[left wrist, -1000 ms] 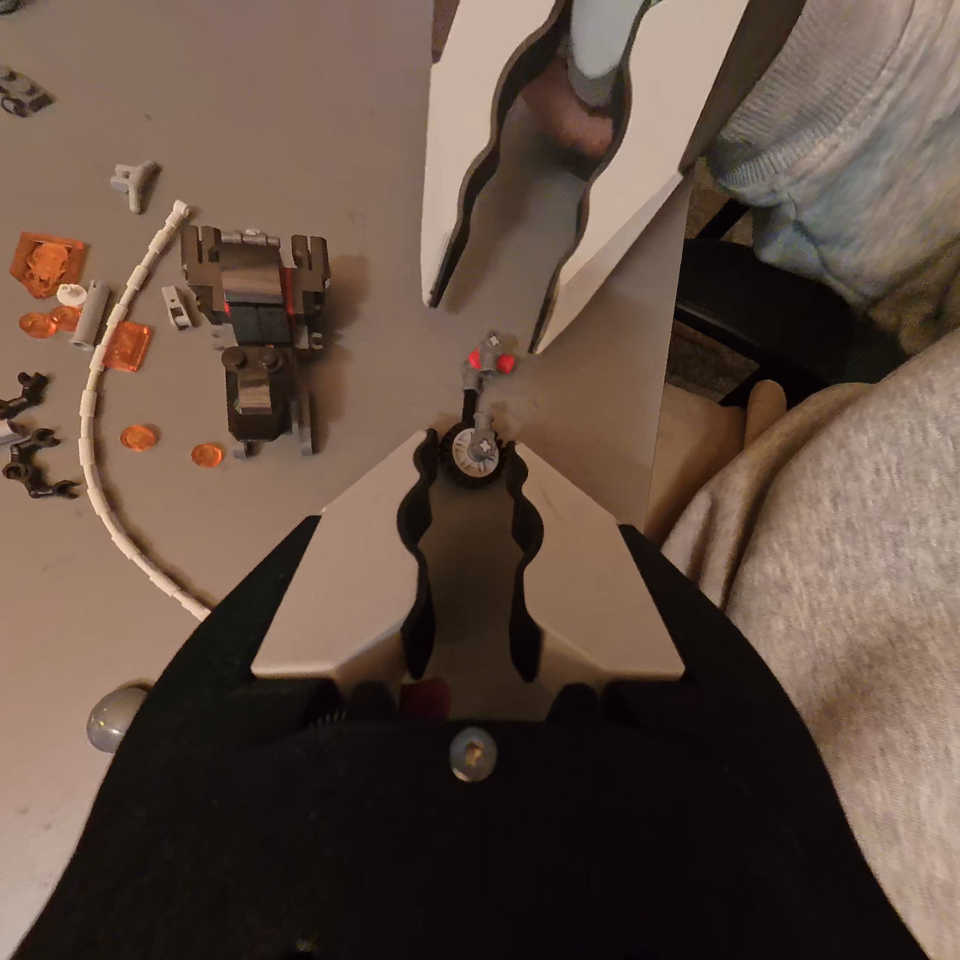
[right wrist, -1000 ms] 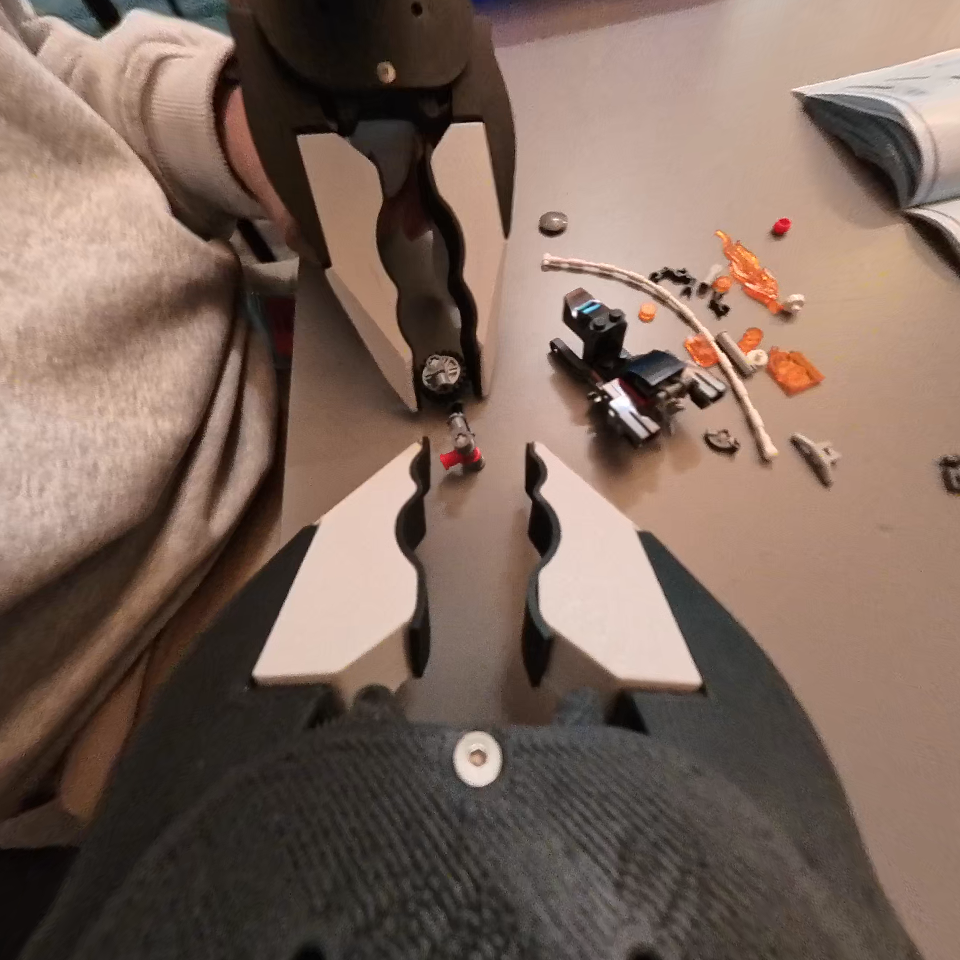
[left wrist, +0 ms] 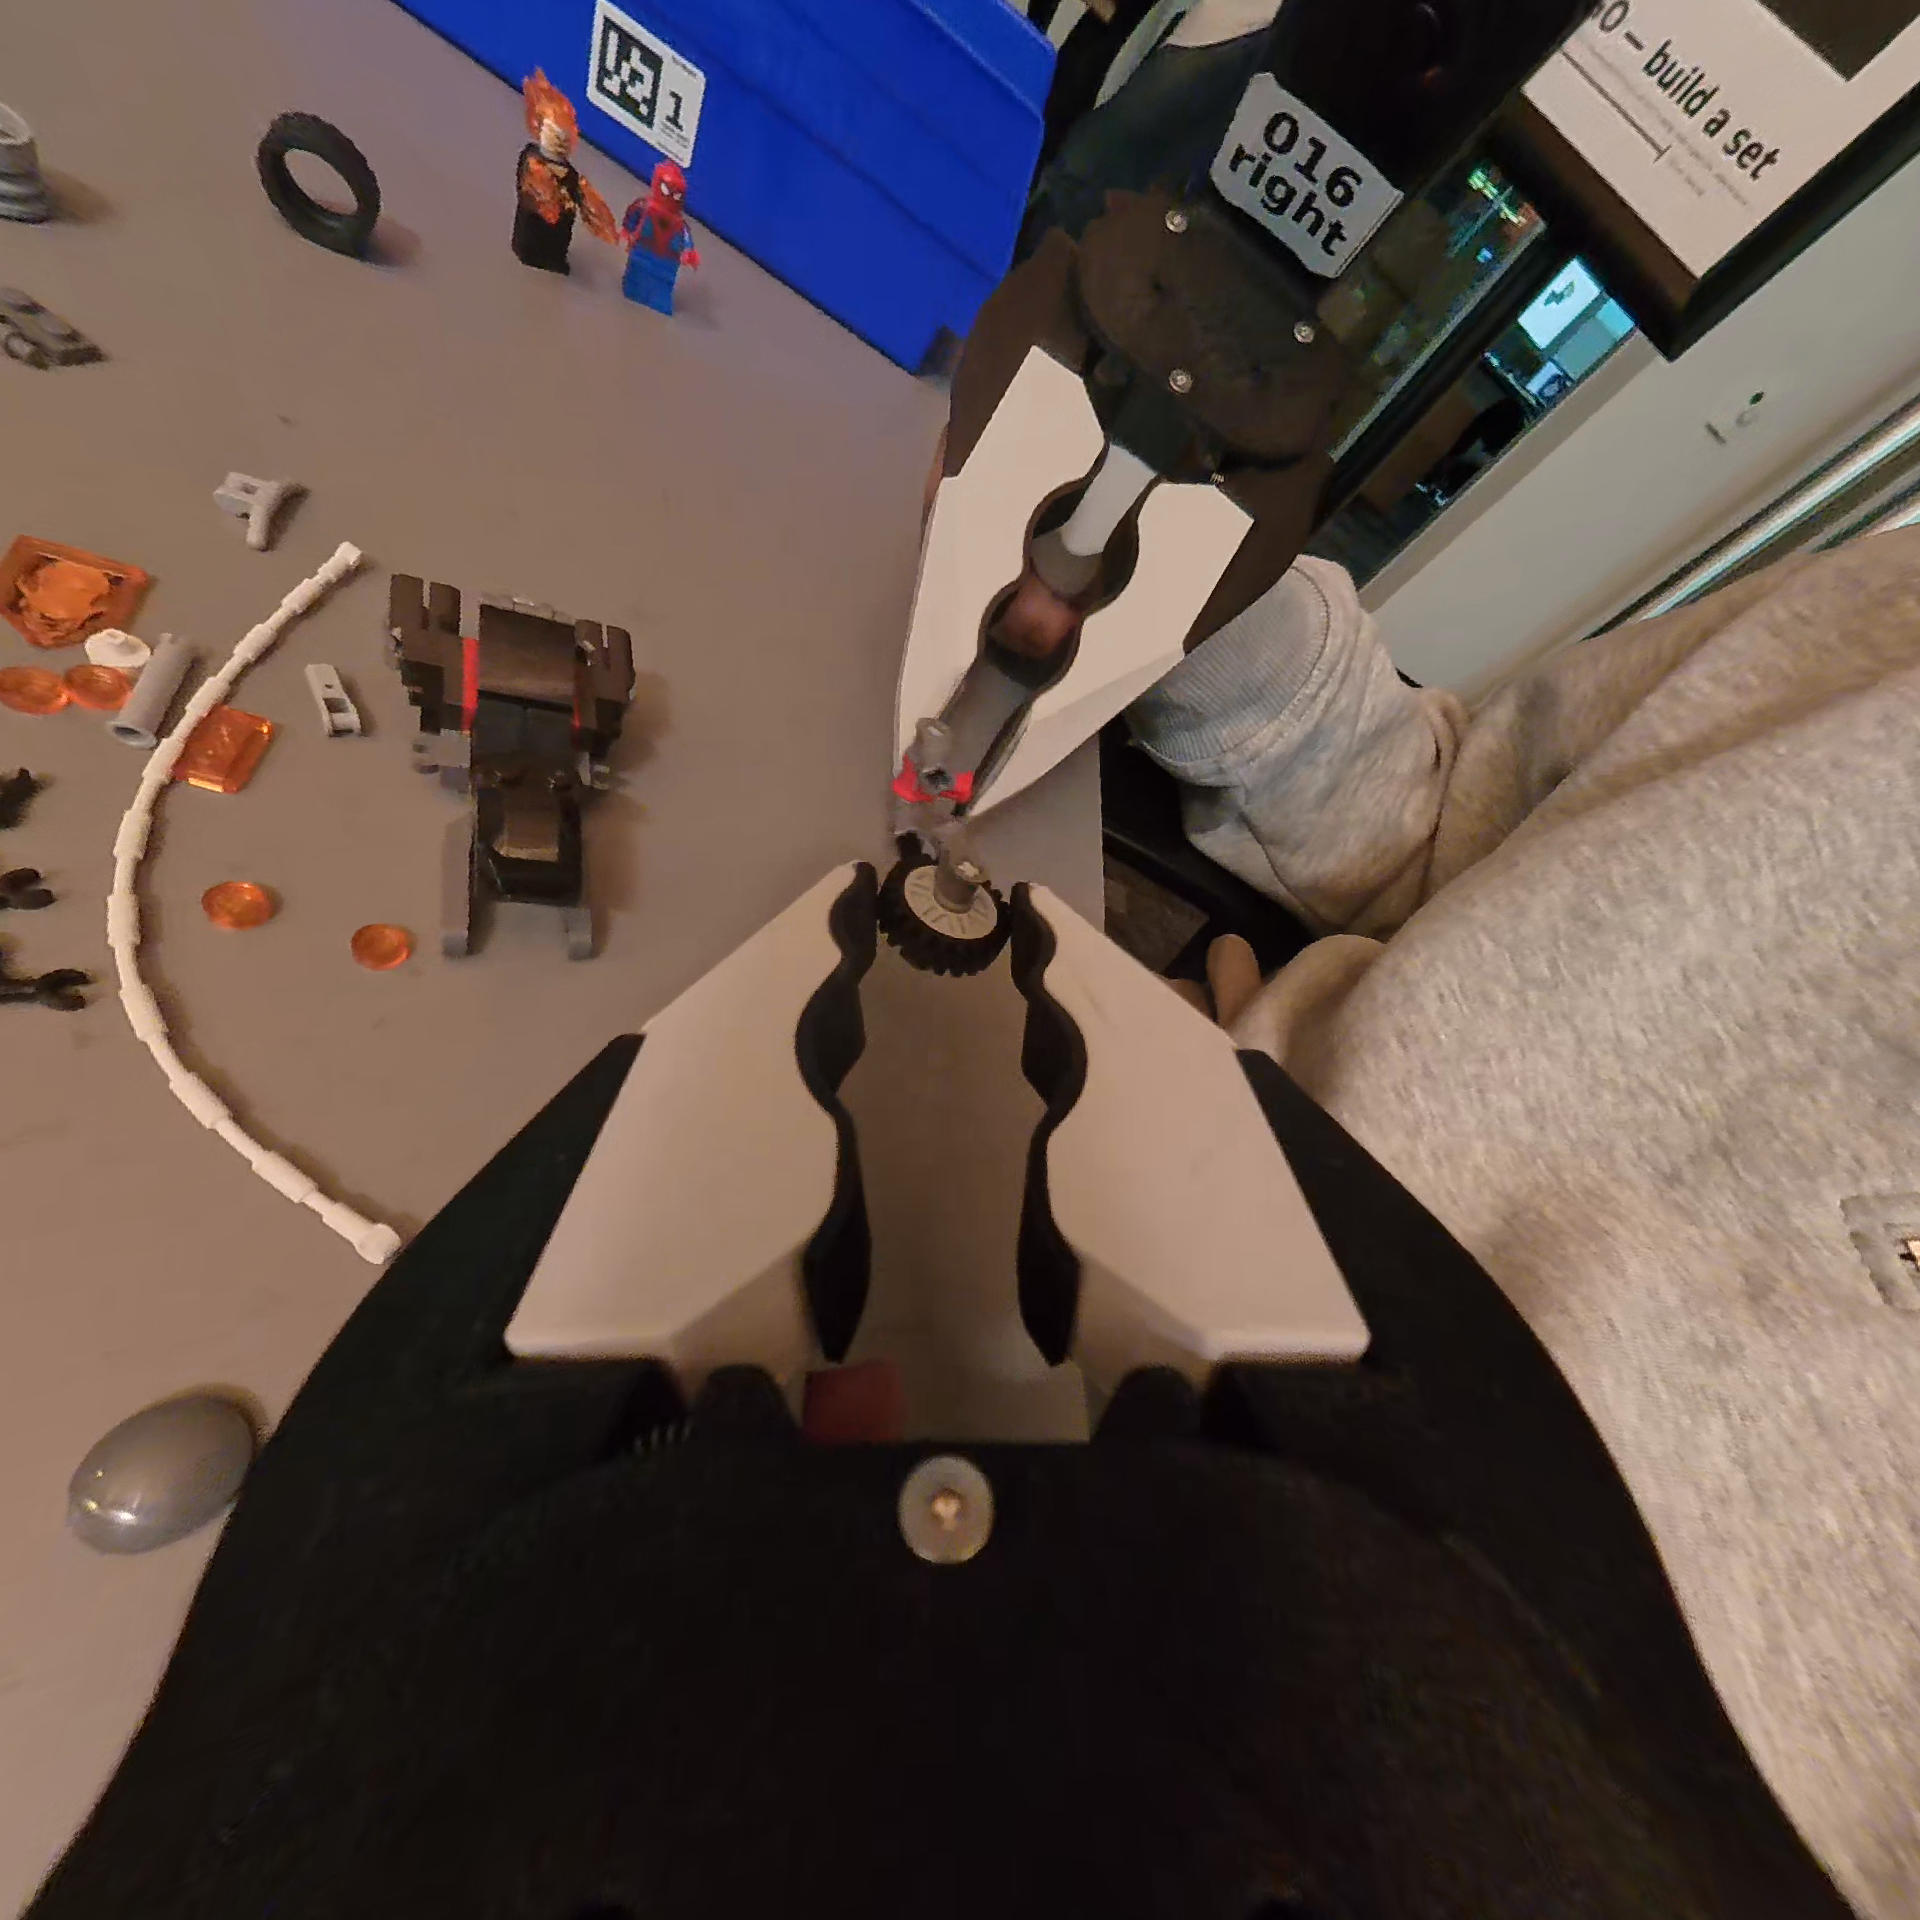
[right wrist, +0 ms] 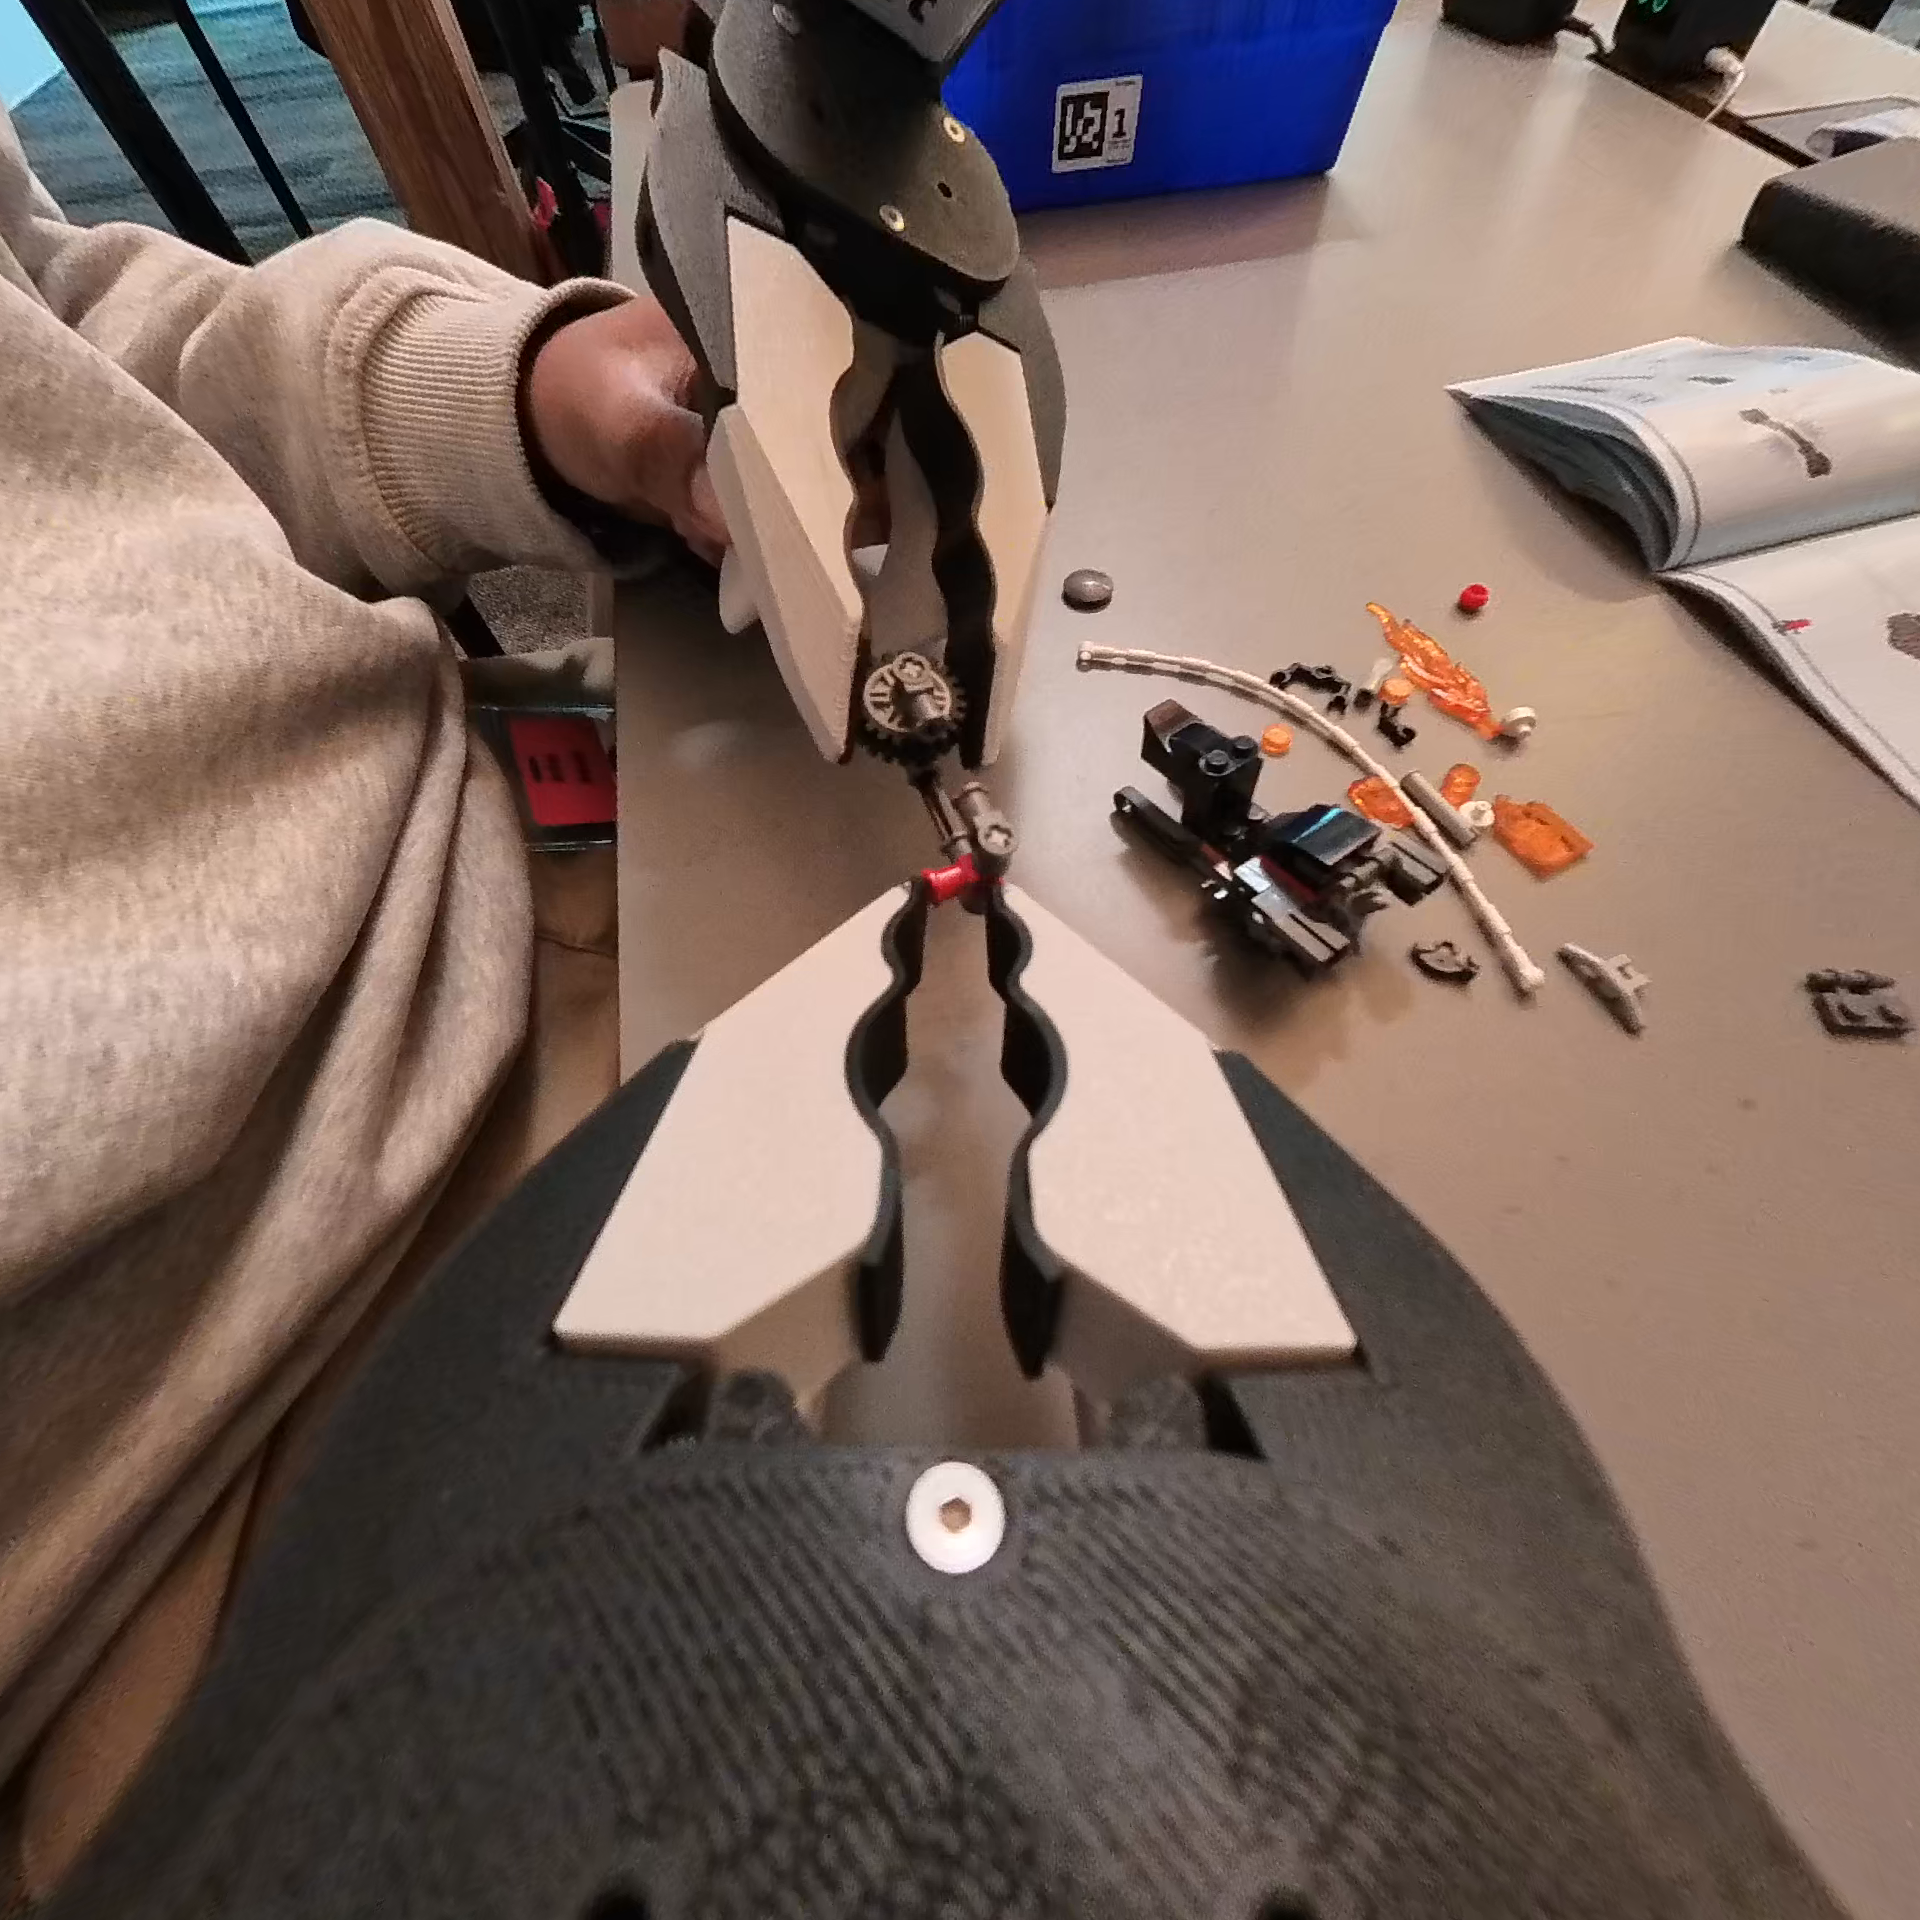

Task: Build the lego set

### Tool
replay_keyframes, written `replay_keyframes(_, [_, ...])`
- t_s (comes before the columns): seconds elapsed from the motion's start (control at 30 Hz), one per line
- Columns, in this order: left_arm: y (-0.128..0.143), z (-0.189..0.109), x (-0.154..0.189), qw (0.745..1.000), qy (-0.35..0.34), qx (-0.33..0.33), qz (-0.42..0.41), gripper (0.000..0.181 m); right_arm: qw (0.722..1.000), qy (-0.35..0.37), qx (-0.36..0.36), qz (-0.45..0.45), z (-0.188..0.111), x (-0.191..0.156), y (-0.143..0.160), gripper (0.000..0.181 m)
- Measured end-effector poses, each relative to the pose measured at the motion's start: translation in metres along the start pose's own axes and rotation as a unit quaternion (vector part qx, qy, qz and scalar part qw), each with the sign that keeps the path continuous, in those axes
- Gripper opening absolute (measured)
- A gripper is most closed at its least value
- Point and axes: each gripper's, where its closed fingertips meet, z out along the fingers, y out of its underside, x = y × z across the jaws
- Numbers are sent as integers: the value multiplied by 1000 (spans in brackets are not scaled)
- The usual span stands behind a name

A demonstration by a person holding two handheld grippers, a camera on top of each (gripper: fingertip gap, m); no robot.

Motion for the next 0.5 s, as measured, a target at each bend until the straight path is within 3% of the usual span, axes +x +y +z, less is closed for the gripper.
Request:
replay_keyframes(0.27, [0, 0, 3, 1000, 8, -1, 7, 23, 1000, 2, 4, 6, -1, 2, -1, 4])
replay_keyframes(0.5, [-3, -2, 4, 999, -11, 15, 33, 23, 998, -3, 1, 60, 5, 4, -2, 14])
